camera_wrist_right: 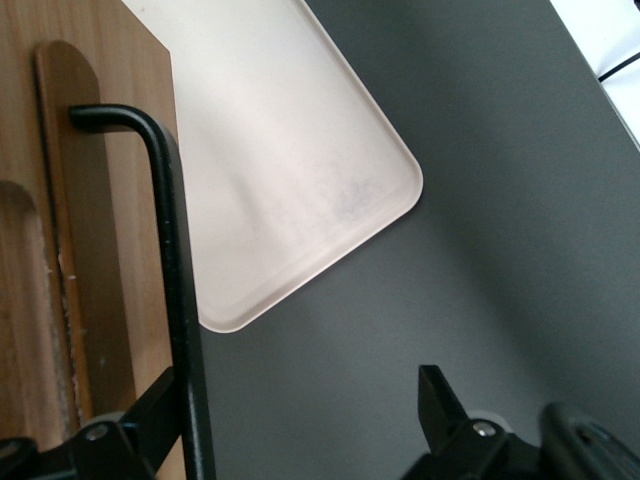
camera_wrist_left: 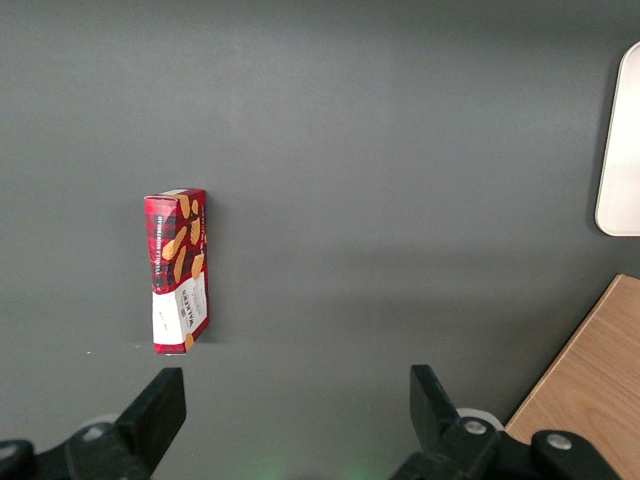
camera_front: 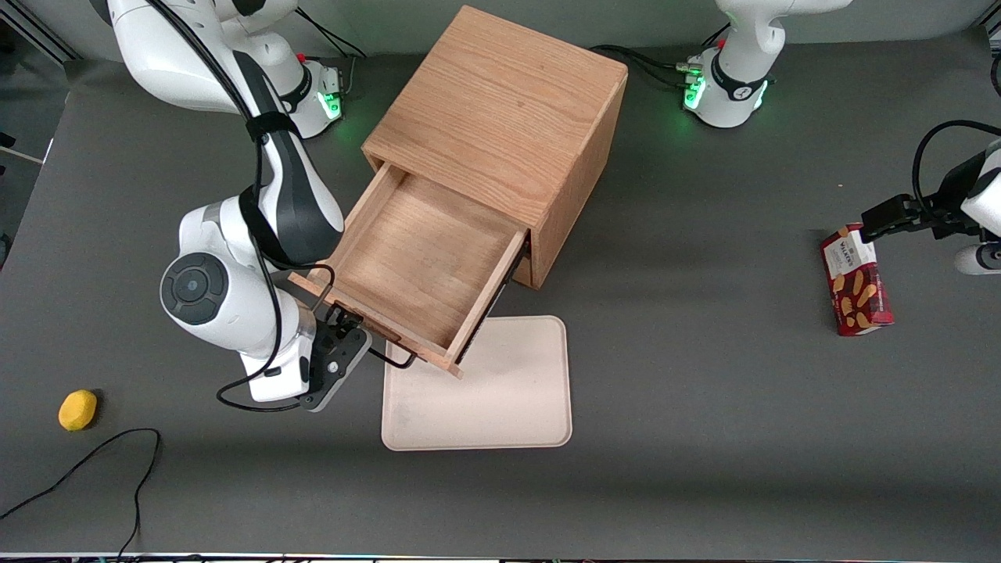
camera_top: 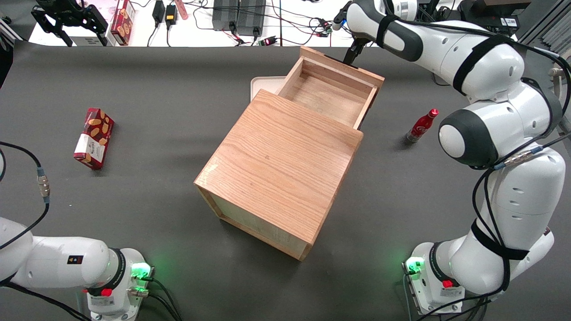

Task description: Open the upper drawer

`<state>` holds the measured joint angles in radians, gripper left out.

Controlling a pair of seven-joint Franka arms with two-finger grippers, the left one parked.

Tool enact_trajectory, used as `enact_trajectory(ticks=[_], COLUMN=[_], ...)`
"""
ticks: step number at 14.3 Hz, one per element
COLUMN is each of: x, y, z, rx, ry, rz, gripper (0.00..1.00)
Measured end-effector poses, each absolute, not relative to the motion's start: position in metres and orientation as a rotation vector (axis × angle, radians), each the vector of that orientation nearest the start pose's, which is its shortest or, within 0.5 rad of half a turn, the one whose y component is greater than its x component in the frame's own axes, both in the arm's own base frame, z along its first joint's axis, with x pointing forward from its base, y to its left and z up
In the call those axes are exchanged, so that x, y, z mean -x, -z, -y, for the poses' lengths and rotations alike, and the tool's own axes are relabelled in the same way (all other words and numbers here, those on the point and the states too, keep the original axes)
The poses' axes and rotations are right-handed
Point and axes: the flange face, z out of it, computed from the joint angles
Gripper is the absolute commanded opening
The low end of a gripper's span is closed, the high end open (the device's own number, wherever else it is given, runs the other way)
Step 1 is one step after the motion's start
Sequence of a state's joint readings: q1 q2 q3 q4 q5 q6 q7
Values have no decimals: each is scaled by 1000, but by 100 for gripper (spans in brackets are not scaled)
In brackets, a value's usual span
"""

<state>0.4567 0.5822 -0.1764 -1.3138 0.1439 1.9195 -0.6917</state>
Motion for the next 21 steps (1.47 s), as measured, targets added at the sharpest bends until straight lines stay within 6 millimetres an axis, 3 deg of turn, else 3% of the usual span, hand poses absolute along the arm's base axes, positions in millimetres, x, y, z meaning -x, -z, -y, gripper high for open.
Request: enact_trajectory(ticks=[4,10,13,21], x=[-685,-686,-679,-646], y=[-420,-459,-492,-603], z=[-236,-230,-226,-204], rx=[2757,2759,2769,2809], ry=[54,70,98,306], rz=[1430,1428,1444,1477], gripper=[100,100,100,100])
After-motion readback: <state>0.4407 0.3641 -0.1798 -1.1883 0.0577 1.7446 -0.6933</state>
